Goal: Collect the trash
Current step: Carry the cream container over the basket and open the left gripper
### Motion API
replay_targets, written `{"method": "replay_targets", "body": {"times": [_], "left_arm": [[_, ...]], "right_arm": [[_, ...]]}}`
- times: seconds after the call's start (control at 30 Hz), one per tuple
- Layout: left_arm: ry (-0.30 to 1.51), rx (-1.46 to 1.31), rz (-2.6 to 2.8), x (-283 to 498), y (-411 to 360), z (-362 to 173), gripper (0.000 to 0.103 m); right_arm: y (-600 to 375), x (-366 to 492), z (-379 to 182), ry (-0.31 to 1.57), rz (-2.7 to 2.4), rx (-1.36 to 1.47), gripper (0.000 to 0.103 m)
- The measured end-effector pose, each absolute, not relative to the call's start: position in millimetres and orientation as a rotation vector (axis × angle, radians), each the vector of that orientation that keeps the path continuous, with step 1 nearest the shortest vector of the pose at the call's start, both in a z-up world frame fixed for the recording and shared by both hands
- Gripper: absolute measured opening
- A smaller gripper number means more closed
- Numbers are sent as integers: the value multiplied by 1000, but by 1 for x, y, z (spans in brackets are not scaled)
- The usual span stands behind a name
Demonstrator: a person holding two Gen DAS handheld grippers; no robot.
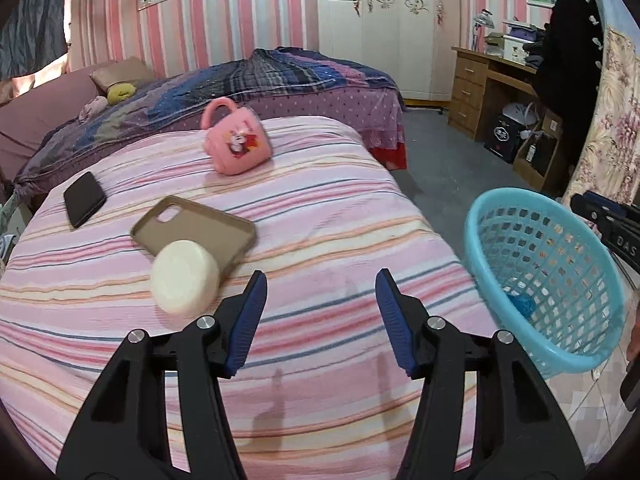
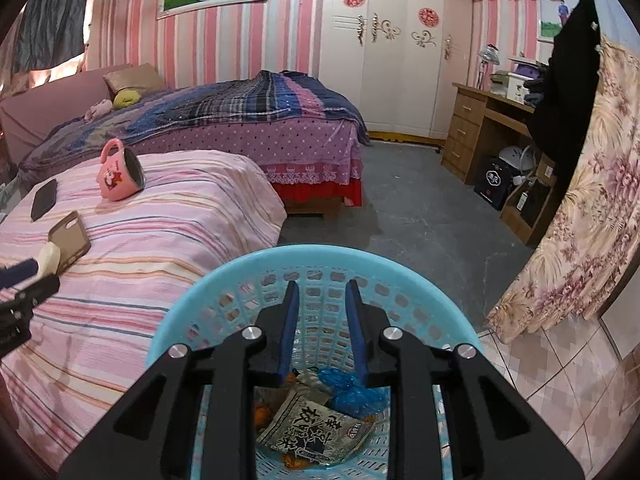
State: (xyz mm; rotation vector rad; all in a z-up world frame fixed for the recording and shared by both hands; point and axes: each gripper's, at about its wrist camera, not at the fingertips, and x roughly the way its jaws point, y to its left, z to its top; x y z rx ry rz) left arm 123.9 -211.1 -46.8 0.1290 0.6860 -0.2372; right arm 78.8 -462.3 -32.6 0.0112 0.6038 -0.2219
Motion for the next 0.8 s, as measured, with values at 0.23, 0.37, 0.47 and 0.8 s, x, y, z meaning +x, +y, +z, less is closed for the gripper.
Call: {"method": "replay_targets", "body": {"times": [0.23,0.37,0.47,0.8], "left_arm": [[674,114,-198,125,-198,-45,83],[714,77,-98,147,-159,-50,94],[769,49,-55,167,-133,-61,94],[870,13,-86,194,-119,-84,61]], "right_arm": [[-456,83,-35,607,-231,-3,53],[-454,78,-34,580,-246,-10,76],[-450,80,-35,573,-254,-21,81],[-455,81,-29,567,-265,3,82]]}}
